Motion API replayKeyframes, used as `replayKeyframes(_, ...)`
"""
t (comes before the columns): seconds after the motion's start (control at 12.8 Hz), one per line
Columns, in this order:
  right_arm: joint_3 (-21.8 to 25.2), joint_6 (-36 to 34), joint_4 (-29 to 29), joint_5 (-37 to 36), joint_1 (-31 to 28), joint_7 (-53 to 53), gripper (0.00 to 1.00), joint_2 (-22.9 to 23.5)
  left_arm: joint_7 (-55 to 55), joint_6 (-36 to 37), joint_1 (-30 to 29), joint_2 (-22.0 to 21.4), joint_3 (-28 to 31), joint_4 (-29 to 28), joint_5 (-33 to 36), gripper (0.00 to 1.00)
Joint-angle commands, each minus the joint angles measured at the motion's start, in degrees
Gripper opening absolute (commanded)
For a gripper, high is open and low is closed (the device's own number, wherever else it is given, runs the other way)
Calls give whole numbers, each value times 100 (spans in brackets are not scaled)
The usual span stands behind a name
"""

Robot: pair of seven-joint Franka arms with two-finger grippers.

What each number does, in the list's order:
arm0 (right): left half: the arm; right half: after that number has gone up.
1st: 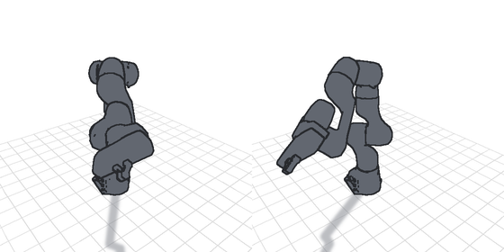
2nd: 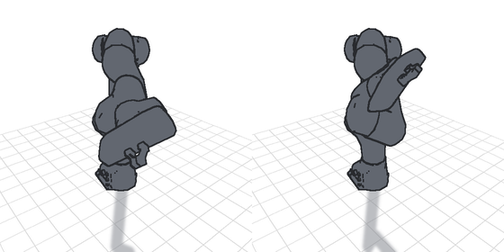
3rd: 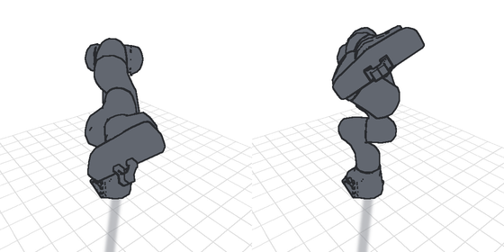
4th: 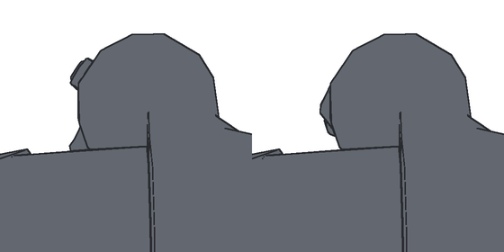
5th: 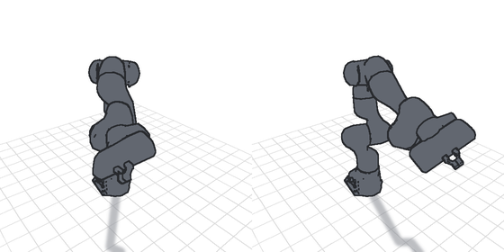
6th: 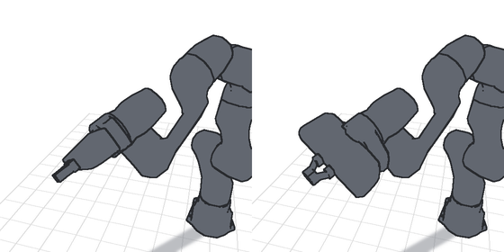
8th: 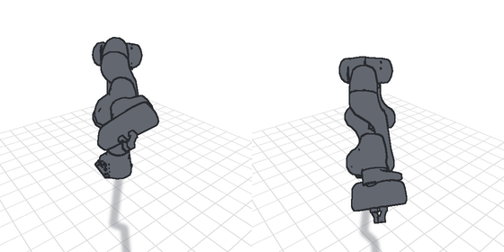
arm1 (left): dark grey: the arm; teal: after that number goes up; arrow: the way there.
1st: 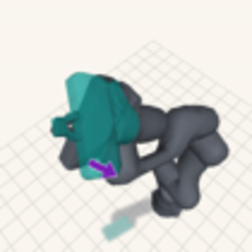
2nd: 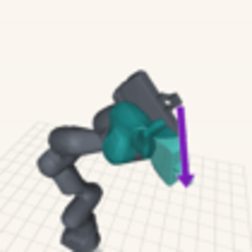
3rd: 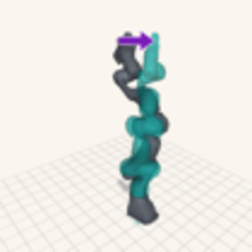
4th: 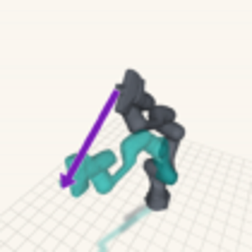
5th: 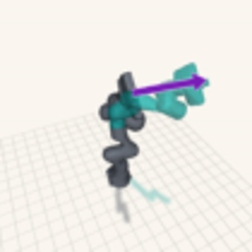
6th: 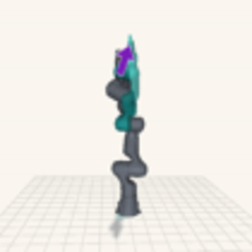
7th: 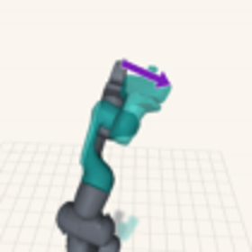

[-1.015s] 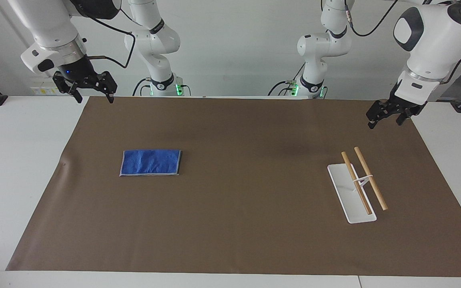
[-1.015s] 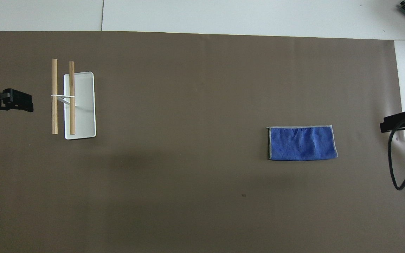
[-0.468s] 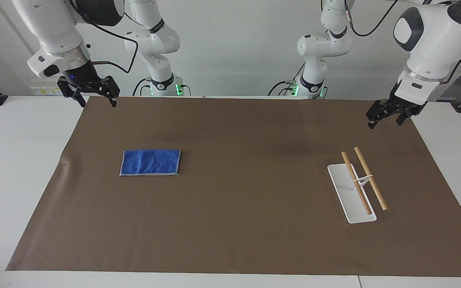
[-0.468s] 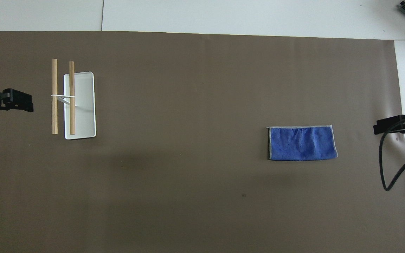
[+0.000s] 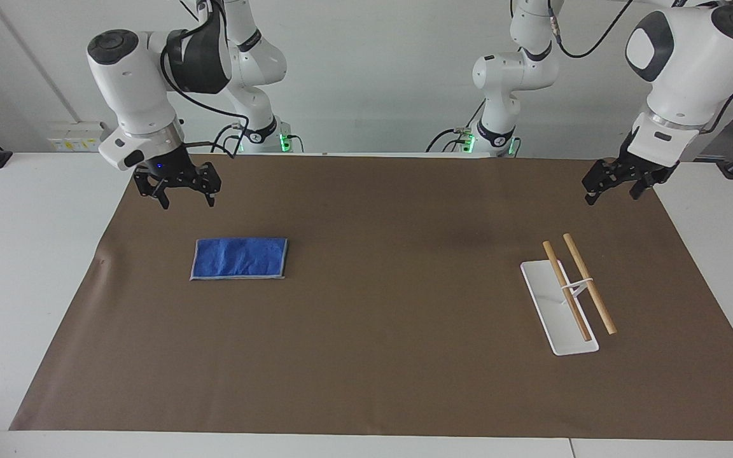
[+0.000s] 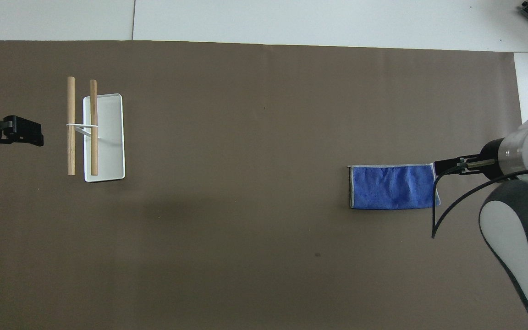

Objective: Right arm passes towel to left arm to hang
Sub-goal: 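Reach the right gripper down to the blue towel's near edge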

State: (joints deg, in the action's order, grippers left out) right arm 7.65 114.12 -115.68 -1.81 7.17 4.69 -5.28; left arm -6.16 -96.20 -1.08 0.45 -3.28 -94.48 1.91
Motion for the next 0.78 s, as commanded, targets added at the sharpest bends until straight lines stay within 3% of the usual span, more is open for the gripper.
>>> replayKeyframes(0.0,-18,548,-148,154,-49,189,100,490,27,-84,-16,-142,20,-168,-94,100)
replayKeyframes(0.7,-18,2815,-1562,541,110,594,100,1116,18,-75,-16,-142,20,-168,-94,100)
